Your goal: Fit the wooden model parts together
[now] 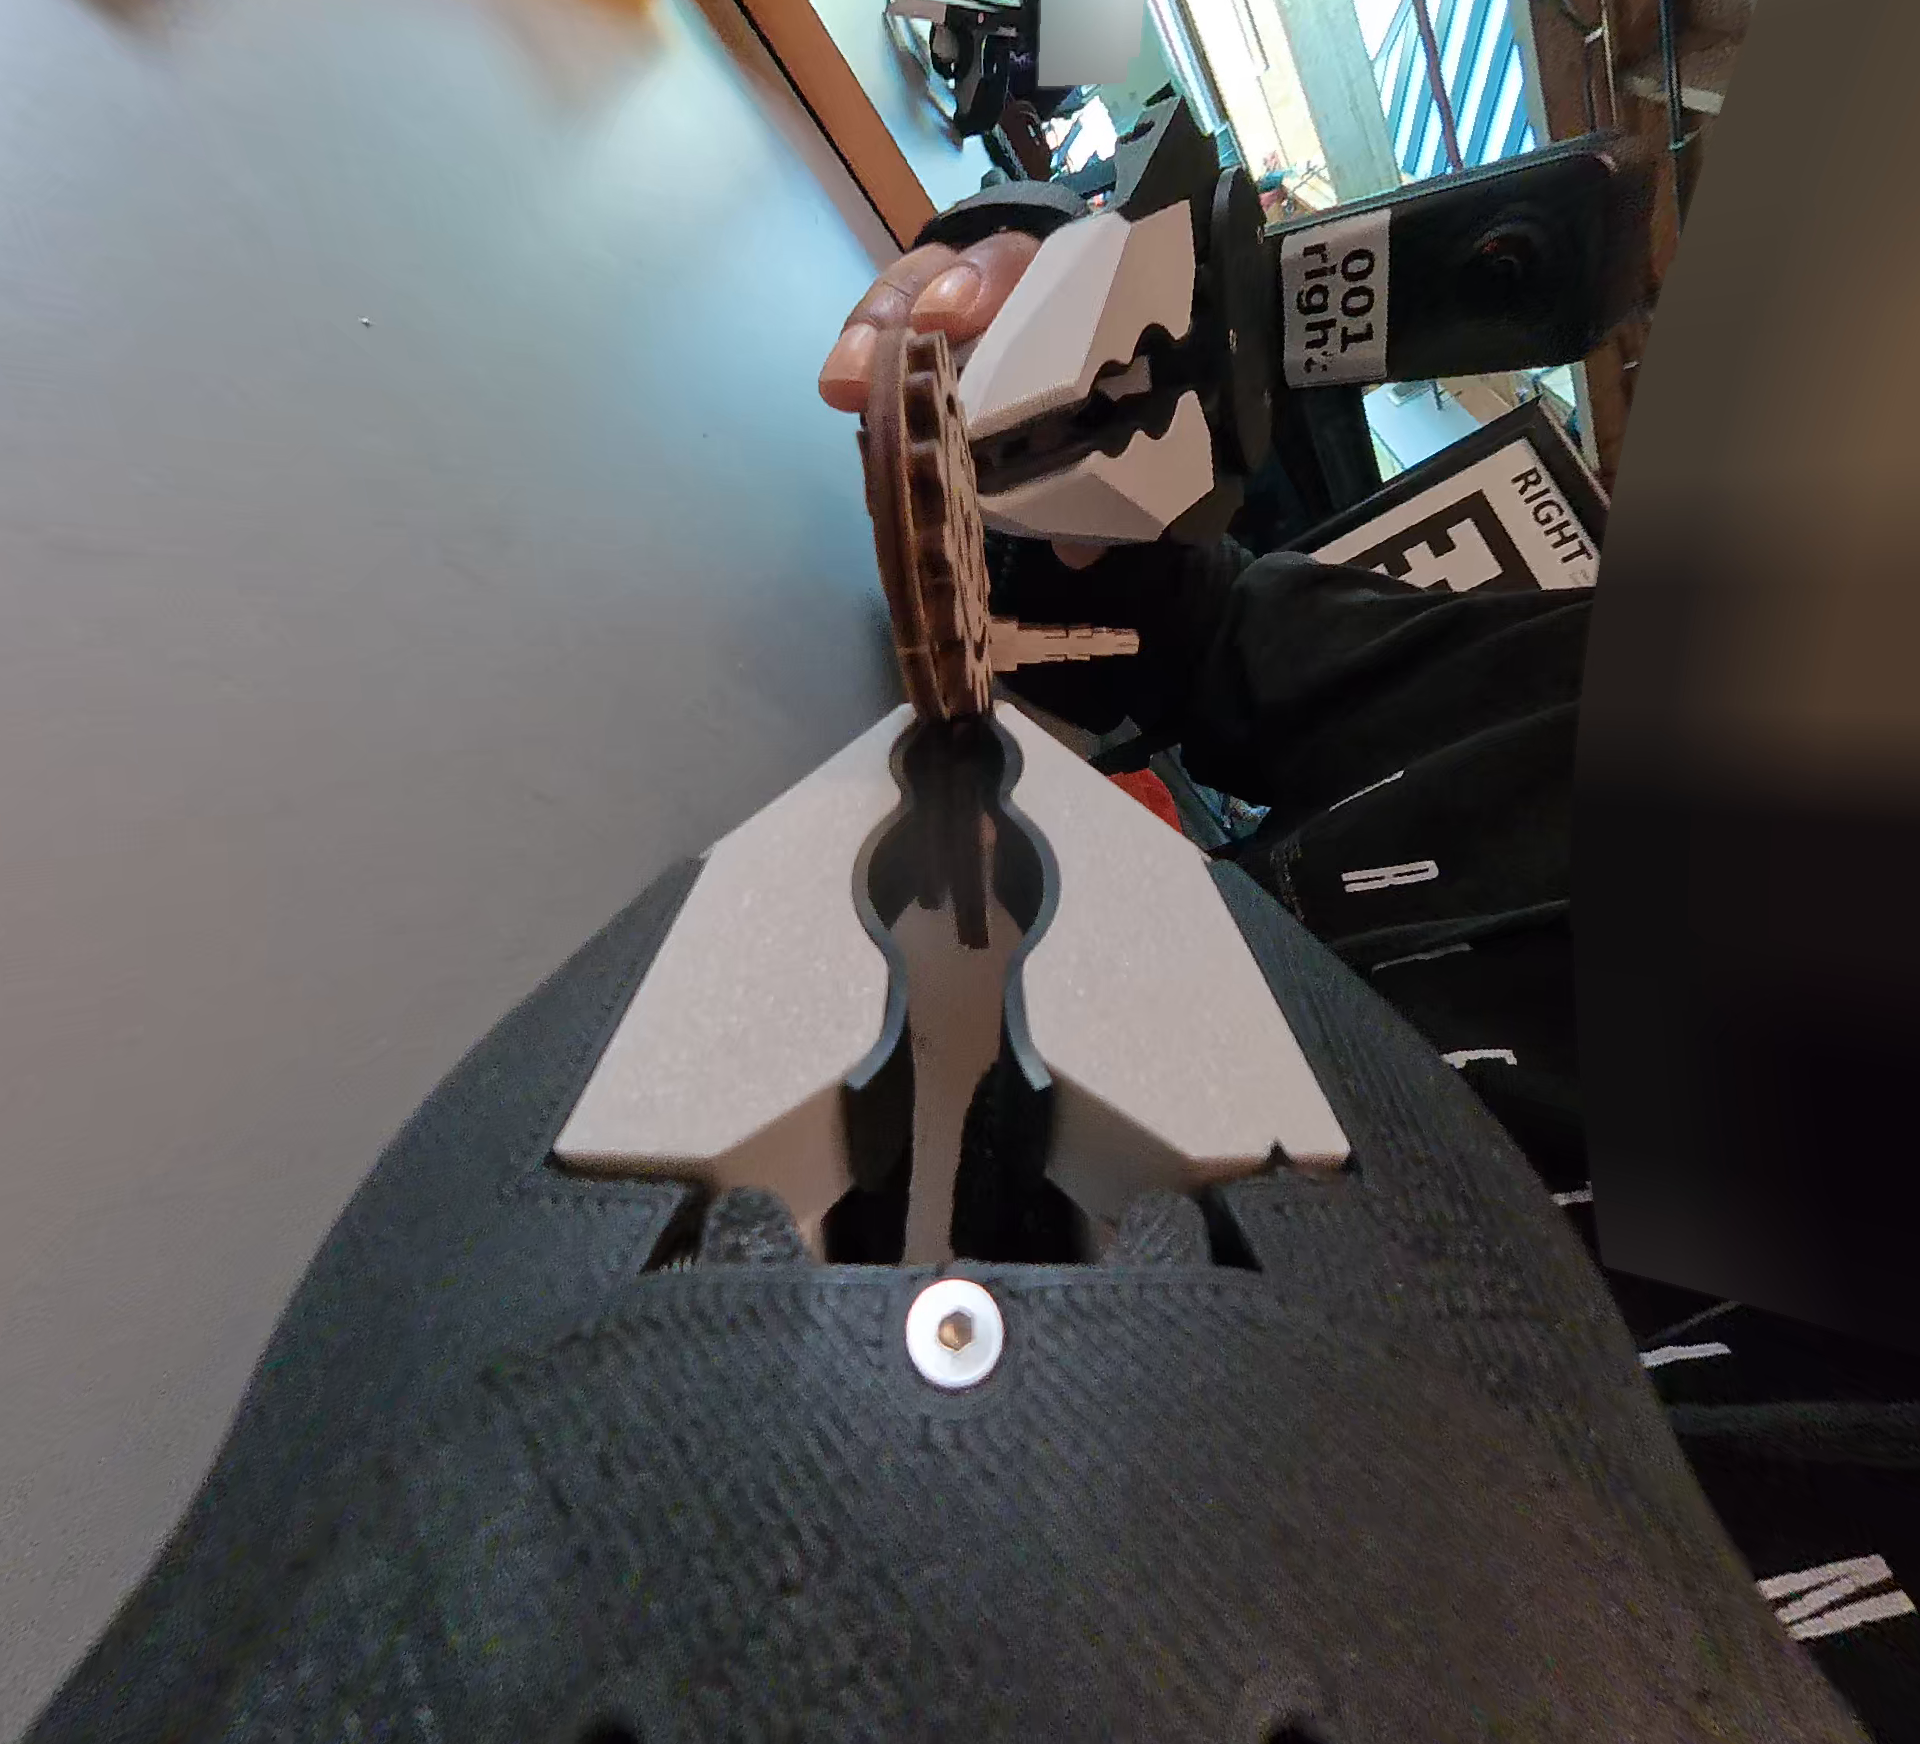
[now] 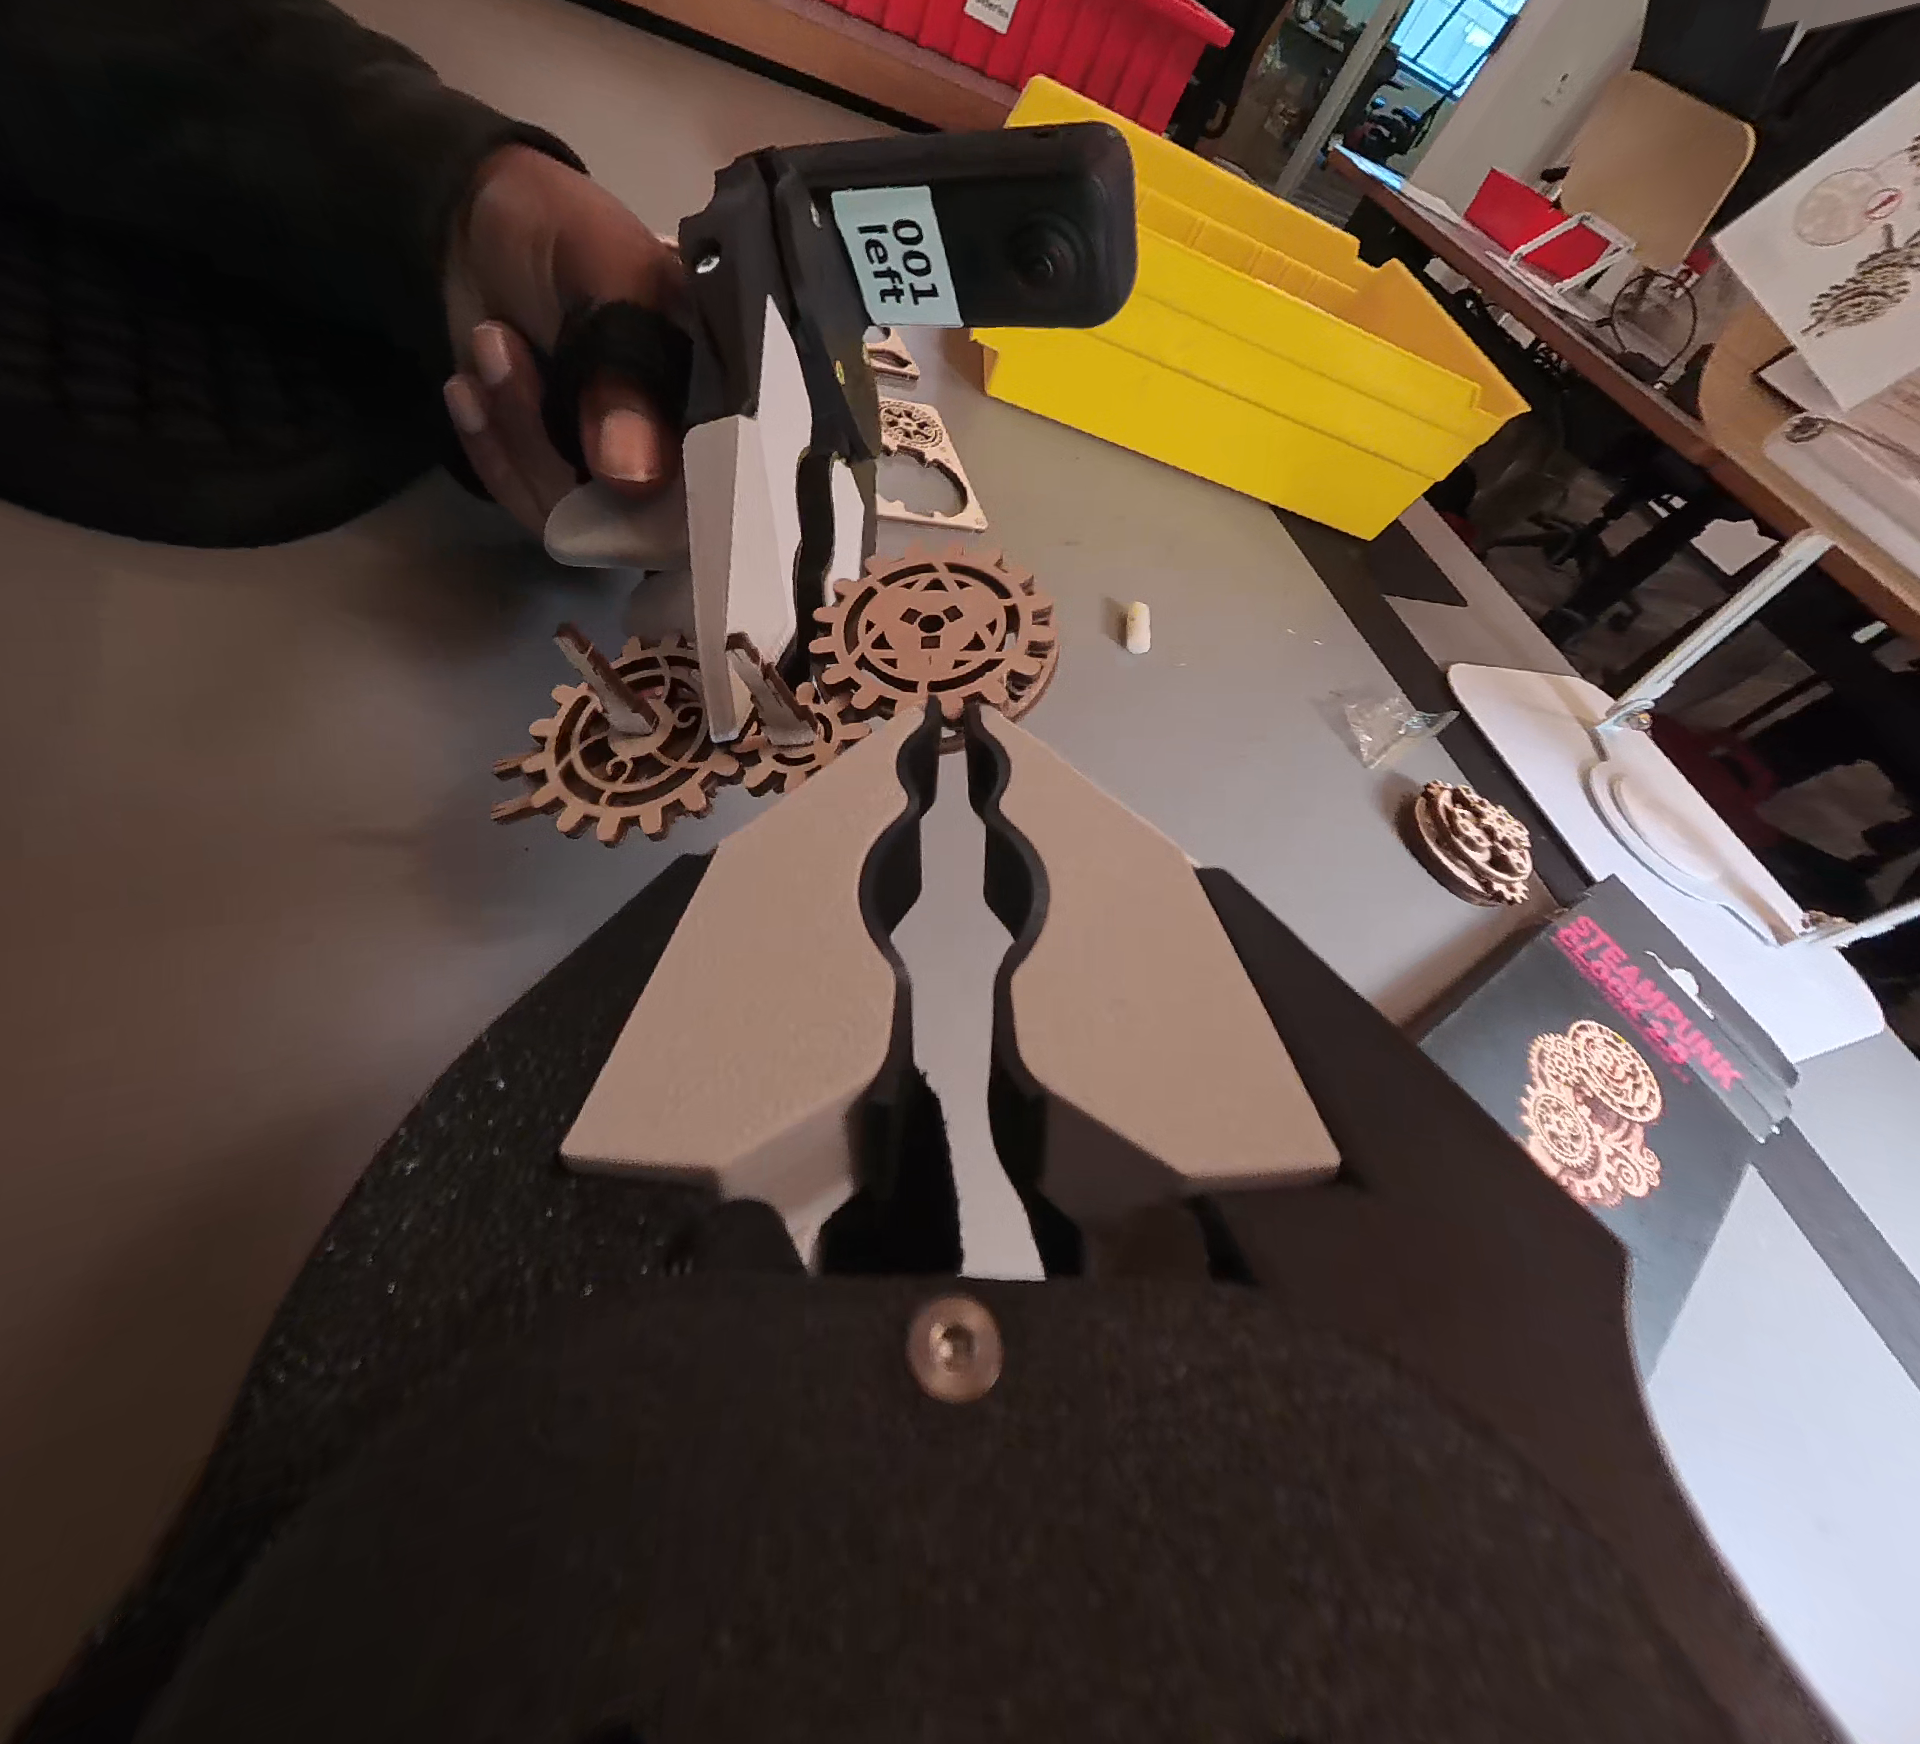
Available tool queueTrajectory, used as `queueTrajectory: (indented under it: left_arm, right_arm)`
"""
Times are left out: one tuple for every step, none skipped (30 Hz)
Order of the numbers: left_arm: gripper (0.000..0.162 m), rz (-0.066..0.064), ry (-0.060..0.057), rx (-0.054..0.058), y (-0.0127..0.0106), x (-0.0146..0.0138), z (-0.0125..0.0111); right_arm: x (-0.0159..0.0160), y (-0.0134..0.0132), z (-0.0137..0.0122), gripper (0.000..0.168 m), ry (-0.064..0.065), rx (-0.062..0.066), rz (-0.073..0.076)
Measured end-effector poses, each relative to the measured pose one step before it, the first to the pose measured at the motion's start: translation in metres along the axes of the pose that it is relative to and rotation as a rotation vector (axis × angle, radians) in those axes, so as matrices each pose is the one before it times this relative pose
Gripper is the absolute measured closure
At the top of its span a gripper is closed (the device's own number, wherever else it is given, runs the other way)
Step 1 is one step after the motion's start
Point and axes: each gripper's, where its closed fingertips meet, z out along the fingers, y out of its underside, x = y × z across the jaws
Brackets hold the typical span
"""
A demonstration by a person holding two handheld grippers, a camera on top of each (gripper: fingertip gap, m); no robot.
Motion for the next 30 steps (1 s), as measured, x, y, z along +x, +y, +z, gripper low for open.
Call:
queueTrajectory:
  left_arm:
    - [0.156, 0.0008, 0.0008, -0.0089, 0.00162, 0.00005, 0.00068]
    - [0.156, -0.0016, 0.0045, -0.0085, 0.00164, 0.00045, 0.00077]
    - [0.156, -0.0020, 0.0063, -0.0079, 0.00152, 0.00060, 0.00094]
    - [0.156, -0.0017, 0.0089, -0.0012, 0.00067, 0.00100, 0.00078]
    - [0.156, 0.0016, 0.0116, 0.0052, -0.00035, 0.00127, 0.00029]
    - [0.156, 0.0034, 0.0078, 0.0064, -0.00071, 0.00077, -0.00026]
    - [0.156, 0.0041, 0.0019, 0.0024, -0.00030, 0.00018, -0.00028]
    - [0.156, 0.0068, 0.0019, 0.0028, -0.00033, 0.00052, -0.00014]
    - [0.156, 0.0044, 0.0066, 0.0072, -0.00099, 0.00118, 0.00000]
    - [0.156, 0.0015, 0.0087, 0.0074, -0.00110, 0.00124, -0.00011]
    - [0.156, 0.0009, 0.0011, 0.0067, -0.00102, -0.00016, -0.00030]
    - [0.156, 0.0007, 0.0020, 0.0078, -0.00094, -0.00026, -0.00051]
    - [0.156, -0.0037, 0.0068, 0.0096, -0.00138, 0.00059, -0.00056]
    - [0.156, -0.0022, 0.0006, 0.0084, -0.00152, -0.00011, -0.00055]
    - [0.156, 0.0040, -0.0081, 0.0044, -0.00094, -0.00096, -0.00034]
    - [0.157, 0.0037, -0.0052, 0.0024, -0.00072, -0.00018, -0.00022]
    - [0.157, -0.0022, 0.0005, 0.0007, -0.00045, 0.00044, -0.00025]
    - [0.157, -0.0062, -0.0017, 0.0014, -0.00026, -0.00037, -0.00031]
    - [0.157, -0.0069, -0.0012, -0.0030, 0.00041, -0.00055, -0.00017]
    - [0.157, -0.0069, -0.0034, -0.0065, 0.00099, -0.00087, -0.00002]
    - [0.157, -0.0043, -0.0026, -0.0054, 0.00113, -0.00059, 0.00028]
    - [0.157, -0.0044, 0.0019, -0.0064, 0.00117, 0.00025, 0.00049]
    - [0.157, -0.0032, 0.0014, -0.0046, 0.00101, 0.00026, 0.00038]
    - [0.157, -0.0044, 0.0016, -0.0008, 0.00033, 0.00020, -0.00002]
    - [0.157, -0.0042, 0.0002, 0.0022, -0.00043, -0.00007, -0.00059]
    - [0.157, -0.0012, 0.0017, -0.0014, 0.00023, 0.00020, -0.00039]
    - [0.157, -0.0031, 0.0030, -0.0031, 0.00060, 0.00031, 0.00022]
    - [0.157, -0.0068, 0.0010, 0.0010, 0.00031, -0.00029, 0.00007]
    - [0.157, -0.0097, 0.0046, 0.0050, -0.00049, 0.00019, -0.00042]
    - [0.157, -0.0060, 0.0027, 0.0040, -0.00064, 0.00009, -0.00052]
  right_arm:
    - [-0.00126, 0.00107, 0.00012, 0.166, -0.0074, -0.0047, -0.0009]
    - [-0.00150, 0.00073, -0.00016, 0.166, -0.0098, -0.0025, -0.0004]
    - [-0.00183, 0.00093, -0.00027, 0.166, -0.0115, -0.0043, -0.0048]
    - [-0.00067, 0.00051, -0.00016, 0.166, -0.0013, -0.0018, -0.0082]
    - [0.00038, -0.00063, -0.00058, 0.166, 0.0052, 0.0043, -0.0068]
    - [0.00043, -0.00118, -0.00077, 0.166, 0.0021, 0.0069, 0.0031]
    - [0.00016, 0.00027, -0.00058, 0.166, -0.0015, -0.0014, 0.0069]
    - [0.00025, 0.00017, -0.00048, 0.166, 0.0005, 0.0003, 0.0026]
    - [0.00110, -0.00083, -0.00065, 0.166, 0.0089, 0.0067, 0.0006]
    - [0.00094, -0.00112, -0.00054, 0.166, 0.0070, 0.0058, 0.0028]
    - [0.00068, -0.00057, -0.00028, 0.166, 0.0044, 0.0001, 0.0040]
    - [0.00073, -0.00002, -0.00036, 0.166, 0.0056, -0.0024, -0.0018]
    - [0.00124, -0.00055, -0.00036, 0.166, 0.0125, 0.0025, -0.0052]
    - [0.00100, -0.00075, -0.00030, 0.166, 0.0109, 0.0027, -0.0022]
    - [0.00102, -0.00067, -0.00017, 0.166, 0.0102, -0.0008, 0.0012]
    - [0.00029, -0.00147, -0.00010, 0.166, 0.0074, 0.0037, -0.0018]
    - [0.00014, -0.00129, -0.00010, 0.166, 0.0051, 0.0013, -0.0037]
    - [0.00025, -0.00090, 0.00009, 0.167, 0.0052, 0.0002, -0.0022]
    - [-0.00051, 0.00056, 0.00076, 0.167, 0.0023, -0.0060, -0.0007]
    - [-0.00061, 0.00193, 0.00131, 0.167, 0.0036, -0.0131, -0.0099]
    - [-0.00065, 0.00137, 0.00101, 0.167, 0.0052, -0.0070, -0.0133]
    - [-0.00126, -0.00002, 0.00087, 0.167, 0.0003, 0.0011, -0.0010]
    - [-0.00113, -0.00071, 0.00062, 0.167, -0.0047, 0.0047, 0.0081]
    - [-0.00050, -0.00037, 0.00034, 0.167, -0.0018, 0.0003, 0.0036]
    - [0.00022, 0.00013, 0.00023, 0.167, 0.0026, -0.0012, -0.0030]
    - [-0.00011, -0.00039, 0.00000, 0.167, 0.0019, 0.0038, 0.0002]
    - [-0.00066, 0.00033, 0.00028, 0.167, -0.0018, 0.0006, -0.0002]
    - [-0.00049, 0.00077, 0.00019, 0.167, 0.0013, -0.0042, -0.0079]
    - [-0.00206, 0.00062, 0.00015, 0.167, -0.0091, -0.0024, -0.0115]
    - [0.00014, 0.00005, 0.00059, 0.167, 0.0082, 0.0013, 0.0090]
